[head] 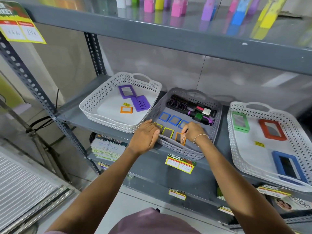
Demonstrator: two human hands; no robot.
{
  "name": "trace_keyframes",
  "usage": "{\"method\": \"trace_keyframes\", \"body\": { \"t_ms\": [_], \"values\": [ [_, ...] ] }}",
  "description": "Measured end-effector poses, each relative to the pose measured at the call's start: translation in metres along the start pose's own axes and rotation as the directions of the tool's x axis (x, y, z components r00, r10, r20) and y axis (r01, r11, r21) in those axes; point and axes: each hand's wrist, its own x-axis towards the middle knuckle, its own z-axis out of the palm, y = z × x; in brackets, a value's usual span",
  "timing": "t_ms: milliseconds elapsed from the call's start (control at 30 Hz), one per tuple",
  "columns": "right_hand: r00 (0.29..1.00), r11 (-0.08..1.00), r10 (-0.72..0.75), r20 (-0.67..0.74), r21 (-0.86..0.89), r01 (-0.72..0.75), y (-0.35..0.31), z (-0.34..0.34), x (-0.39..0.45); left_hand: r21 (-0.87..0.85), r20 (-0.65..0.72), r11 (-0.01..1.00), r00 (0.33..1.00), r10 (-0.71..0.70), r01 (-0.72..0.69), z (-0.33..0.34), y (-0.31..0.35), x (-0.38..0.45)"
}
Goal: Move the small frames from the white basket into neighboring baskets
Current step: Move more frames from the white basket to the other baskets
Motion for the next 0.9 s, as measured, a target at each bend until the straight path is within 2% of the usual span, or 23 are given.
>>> {"method": "trace_keyframes", "body": {
  "t_ms": [133, 267, 367, 467, 600, 800, 900],
  "values": [
    [0.999, 1.0, 0.01, 0.042, -0.013, -0.009, 0.001, -0.011, 0.001, -0.007, -0.009, 1.0, 1.0, 0.013, -0.013, -0.004, 0.005, 0.003],
    [0.999, 0.991, 0.003, -0.052, 0.131, 0.003, -0.008, -0.037, 0.01, -0.04, -0.118, 0.999, 0.993, -0.007, 0.002, -0.026, 0.007, 0.022],
    [0.994, 0.976, -0.077, -0.075, 0.2, 0.09, -0.036, -0.046, 0.018, -0.019, -0.161, 0.998, 0.985, -0.068, 0.065, -0.051, -0.019, 0.029],
    [0.973, 0.949, -0.213, -0.09, 0.219, 0.228, -0.082, -0.032, 0.028, 0.065, -0.181, 0.977, 0.965, -0.189, 0.203, -0.077, -0.061, 0.021],
    [0.928, 0.915, -0.345, -0.143, 0.166, 0.366, -0.139, 0.0, 0.043, 0.149, -0.18, 0.927, 0.931, -0.316, 0.344, -0.105, -0.112, -0.003],
    [0.904, 0.899, -0.425, -0.034, 0.096, 0.426, -0.198, 0.047, 0.074, 0.242, -0.176, 0.885, 0.915, -0.363, 0.398, -0.127, -0.159, -0.033],
    [0.893, 0.892, -0.45, 0.024, -0.046, 0.451, -0.21, 0.069, 0.089, 0.218, -0.178, 0.879, 0.903, -0.392, 0.425, -0.126, -0.165, -0.039]
  ]
}}
